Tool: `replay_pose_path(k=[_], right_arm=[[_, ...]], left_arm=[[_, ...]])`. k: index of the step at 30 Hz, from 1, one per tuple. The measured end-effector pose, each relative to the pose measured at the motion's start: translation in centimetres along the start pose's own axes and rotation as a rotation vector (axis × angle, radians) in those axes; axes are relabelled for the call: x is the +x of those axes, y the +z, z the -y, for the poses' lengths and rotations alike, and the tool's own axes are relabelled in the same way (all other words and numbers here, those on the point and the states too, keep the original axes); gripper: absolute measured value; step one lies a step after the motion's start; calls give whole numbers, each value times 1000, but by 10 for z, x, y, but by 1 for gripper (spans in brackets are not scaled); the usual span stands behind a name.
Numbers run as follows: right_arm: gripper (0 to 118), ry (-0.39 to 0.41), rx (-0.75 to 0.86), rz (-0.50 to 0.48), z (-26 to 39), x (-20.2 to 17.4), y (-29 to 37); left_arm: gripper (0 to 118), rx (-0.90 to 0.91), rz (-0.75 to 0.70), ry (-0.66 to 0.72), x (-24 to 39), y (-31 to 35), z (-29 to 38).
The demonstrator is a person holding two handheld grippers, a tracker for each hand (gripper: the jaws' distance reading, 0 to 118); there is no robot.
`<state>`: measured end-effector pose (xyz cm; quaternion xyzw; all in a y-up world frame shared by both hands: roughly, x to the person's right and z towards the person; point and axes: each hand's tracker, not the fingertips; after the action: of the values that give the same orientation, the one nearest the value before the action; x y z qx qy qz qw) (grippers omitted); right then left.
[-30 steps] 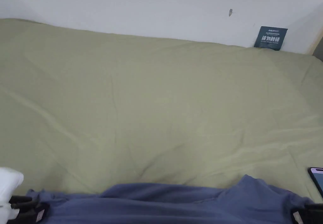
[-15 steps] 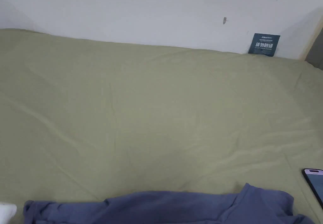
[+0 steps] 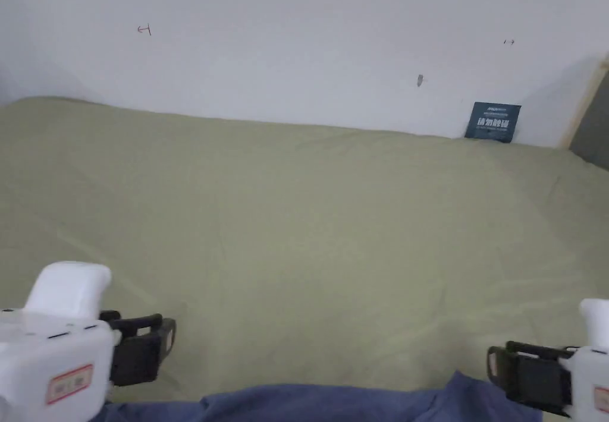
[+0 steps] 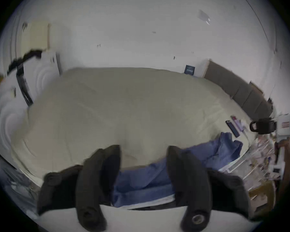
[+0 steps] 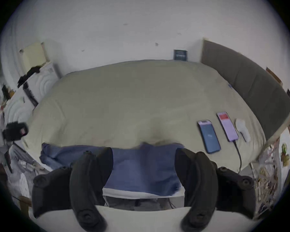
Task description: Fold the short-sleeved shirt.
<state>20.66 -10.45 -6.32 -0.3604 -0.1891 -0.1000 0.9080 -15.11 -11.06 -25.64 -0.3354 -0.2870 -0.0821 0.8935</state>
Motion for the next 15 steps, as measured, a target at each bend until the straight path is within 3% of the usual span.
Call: replay_pose_path(k=[2, 3, 4, 7, 12, 15], right_arm=[[55, 65, 6, -24, 7, -26, -9], [18, 84, 5, -13, 13, -41, -12], [1, 92, 3, 7, 20, -53, -16], [1, 123, 46, 41, 46, -78, -30], [1, 58, 30, 22, 91, -95, -39], [1, 66, 26, 32, 110, -100, -34]], left_arm=[[6, 4, -17, -31, 37, -10, 2], [0, 4, -14, -26, 54, -17, 7], [0, 7, -19, -25, 69, -23, 14], [0, -9, -36, -21, 109, -32, 35], [0, -8, -66, 13, 149, -27, 87], [0, -28, -71, 23, 153, -19, 108]])
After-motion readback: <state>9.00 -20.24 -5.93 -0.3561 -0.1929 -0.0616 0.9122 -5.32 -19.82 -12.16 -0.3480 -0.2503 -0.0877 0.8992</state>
